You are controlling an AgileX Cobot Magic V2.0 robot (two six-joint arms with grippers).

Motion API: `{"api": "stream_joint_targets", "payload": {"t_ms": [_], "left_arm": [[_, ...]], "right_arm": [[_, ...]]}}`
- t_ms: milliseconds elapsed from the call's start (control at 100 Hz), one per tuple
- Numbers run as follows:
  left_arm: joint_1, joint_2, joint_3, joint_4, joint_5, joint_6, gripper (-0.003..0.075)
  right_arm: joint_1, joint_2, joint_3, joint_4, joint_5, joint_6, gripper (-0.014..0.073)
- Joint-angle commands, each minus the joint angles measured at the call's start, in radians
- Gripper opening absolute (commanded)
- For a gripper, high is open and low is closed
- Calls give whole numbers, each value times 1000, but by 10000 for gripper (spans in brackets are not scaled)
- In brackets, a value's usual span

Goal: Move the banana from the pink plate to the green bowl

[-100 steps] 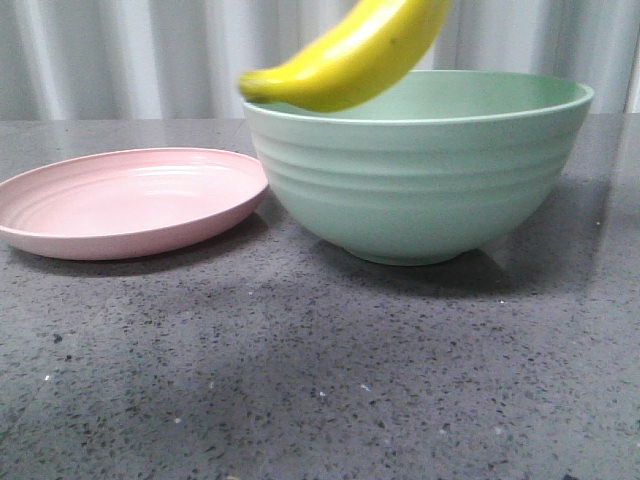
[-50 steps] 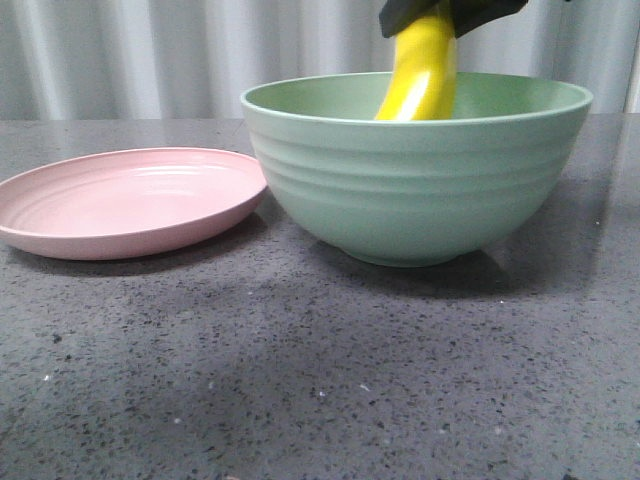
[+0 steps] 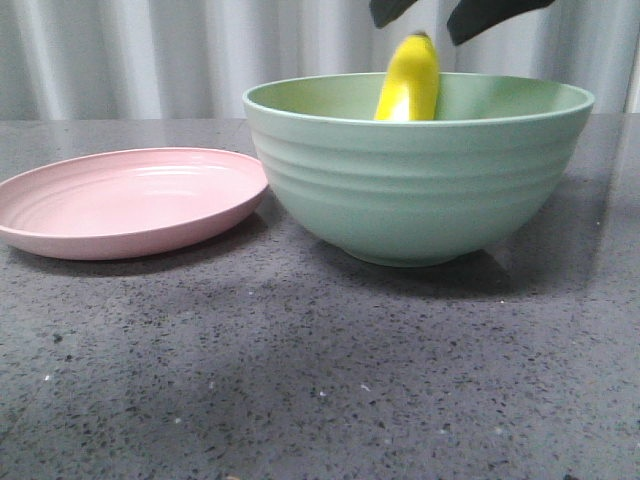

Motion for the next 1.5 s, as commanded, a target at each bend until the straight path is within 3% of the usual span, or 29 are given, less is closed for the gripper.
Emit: {"api": "stream_joint_targets", "payload": {"t_ms": [0,120,360,430,800,1240,1490], "left_arm": [[-3,-15,-32,-2,-93,-7,337],[-3,-15,-32,-2,-109,-7,319],[-3,-15,-32,-2,-107,-7,34],[-3,-22,-32,-2,-107,-7,-20],[-3,-146,45,-2,-127,-7,-20],[-3,-468,377,9,-246,-4,-20],[-3,-596,479,5,-243,-4,-20]], "right_arm": [[-9,-84,-36,-18,-39,-10,469],[-9,-144,-36,-18,18,-10,408],[-5,-255,-8,-18,64,-26,-71],[-5,-292,15,-18,64,-26,-65],[-5,-575,311,-16,-74,-27,-65],[-5,-1069,717,-18,-307,-45,-65],[-5,-1244,842,-10,-318,-45,-65]]}}
